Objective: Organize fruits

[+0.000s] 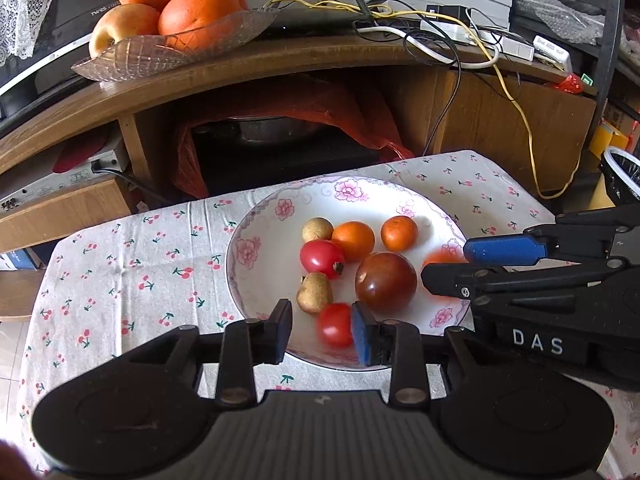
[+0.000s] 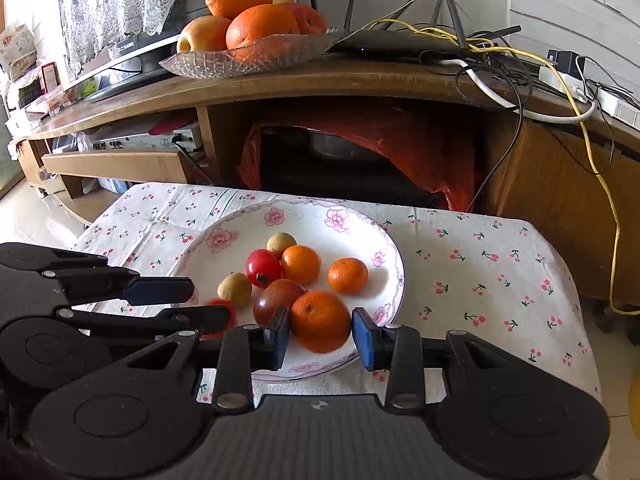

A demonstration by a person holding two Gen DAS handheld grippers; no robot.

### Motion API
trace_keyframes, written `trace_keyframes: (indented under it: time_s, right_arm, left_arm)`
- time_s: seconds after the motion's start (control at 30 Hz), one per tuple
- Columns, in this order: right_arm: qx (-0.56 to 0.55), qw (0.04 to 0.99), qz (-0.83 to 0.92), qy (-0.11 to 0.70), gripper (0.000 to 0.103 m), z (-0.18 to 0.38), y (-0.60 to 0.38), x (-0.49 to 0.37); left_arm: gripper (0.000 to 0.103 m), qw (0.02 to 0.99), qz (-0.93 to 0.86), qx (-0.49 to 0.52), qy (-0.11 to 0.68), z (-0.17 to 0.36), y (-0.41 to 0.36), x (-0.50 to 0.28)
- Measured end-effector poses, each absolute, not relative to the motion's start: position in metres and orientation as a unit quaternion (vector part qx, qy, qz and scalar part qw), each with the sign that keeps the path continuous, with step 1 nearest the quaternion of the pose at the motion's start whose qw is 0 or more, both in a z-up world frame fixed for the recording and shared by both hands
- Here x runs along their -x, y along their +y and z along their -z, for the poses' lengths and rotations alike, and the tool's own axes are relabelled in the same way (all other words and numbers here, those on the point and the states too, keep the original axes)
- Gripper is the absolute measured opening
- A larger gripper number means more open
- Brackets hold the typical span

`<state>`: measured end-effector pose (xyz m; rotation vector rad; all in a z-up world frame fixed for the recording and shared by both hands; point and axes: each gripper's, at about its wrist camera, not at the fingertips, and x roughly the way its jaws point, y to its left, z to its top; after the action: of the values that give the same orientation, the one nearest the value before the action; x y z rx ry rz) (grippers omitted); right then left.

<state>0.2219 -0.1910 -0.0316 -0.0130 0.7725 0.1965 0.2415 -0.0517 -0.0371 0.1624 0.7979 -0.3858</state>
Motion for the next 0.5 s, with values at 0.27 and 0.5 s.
trace_keyframes:
  time_s: [0.27, 0.5]
  right_arm:
    - [0.004, 0.929, -0.092, 0.358, 0.04, 0.025, -0.195, -0.22]
    - [-0.006, 0.935, -0.072, 0.348, 0.041, 0.016, -0.205, -0.214]
  left_arm:
    - [0.05, 0.908, 0.185, -0.07, 0.37, 0.028, -0.046, -0.238]
    - [0.063, 0.913, 0.18, -0.072, 0.36, 0.022, -0.043, -0.235]
